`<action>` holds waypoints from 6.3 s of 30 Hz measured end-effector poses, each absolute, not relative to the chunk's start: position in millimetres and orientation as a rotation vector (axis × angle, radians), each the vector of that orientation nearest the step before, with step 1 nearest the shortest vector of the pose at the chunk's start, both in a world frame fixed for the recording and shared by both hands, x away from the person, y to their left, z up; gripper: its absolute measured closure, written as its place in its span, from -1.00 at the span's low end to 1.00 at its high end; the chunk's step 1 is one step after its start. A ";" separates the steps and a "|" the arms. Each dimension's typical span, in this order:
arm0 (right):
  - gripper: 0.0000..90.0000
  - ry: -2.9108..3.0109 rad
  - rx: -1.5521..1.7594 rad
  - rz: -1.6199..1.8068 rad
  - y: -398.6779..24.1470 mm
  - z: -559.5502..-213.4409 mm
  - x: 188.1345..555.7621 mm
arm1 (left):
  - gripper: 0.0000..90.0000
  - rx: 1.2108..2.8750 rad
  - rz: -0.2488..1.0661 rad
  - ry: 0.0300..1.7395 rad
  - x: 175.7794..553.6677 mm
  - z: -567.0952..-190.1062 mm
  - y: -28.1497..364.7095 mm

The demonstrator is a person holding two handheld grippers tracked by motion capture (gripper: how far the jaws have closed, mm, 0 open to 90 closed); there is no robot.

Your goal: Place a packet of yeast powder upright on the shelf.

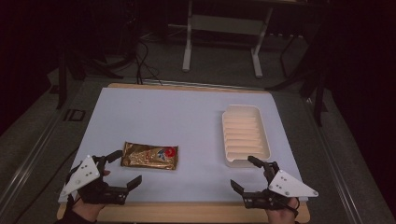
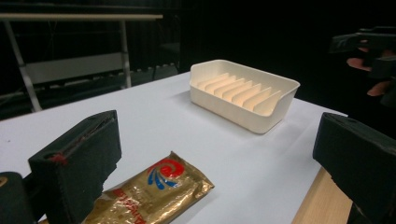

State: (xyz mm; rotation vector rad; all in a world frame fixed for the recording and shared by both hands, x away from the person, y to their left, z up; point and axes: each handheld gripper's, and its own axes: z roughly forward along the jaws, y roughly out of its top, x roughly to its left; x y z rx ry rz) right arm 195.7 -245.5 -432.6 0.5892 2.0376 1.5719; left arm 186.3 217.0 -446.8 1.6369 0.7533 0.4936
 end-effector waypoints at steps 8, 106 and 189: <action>-0.71 2.057 0.613 1.550 -244.0 -430.9 194.6 | -0.90 1.591 0.477 0.842 212.2 -448.6 230.6; -0.69 2.086 0.556 1.514 -239.9 -433.7 198.6 | 1.00 1.895 0.527 1.205 258.6 -487.8 225.4; -0.10 2.917 0.028 1.068 -125.3 -357.8 317.6 | 1.00 2.085 0.463 0.164 240.4 -370.7 117.2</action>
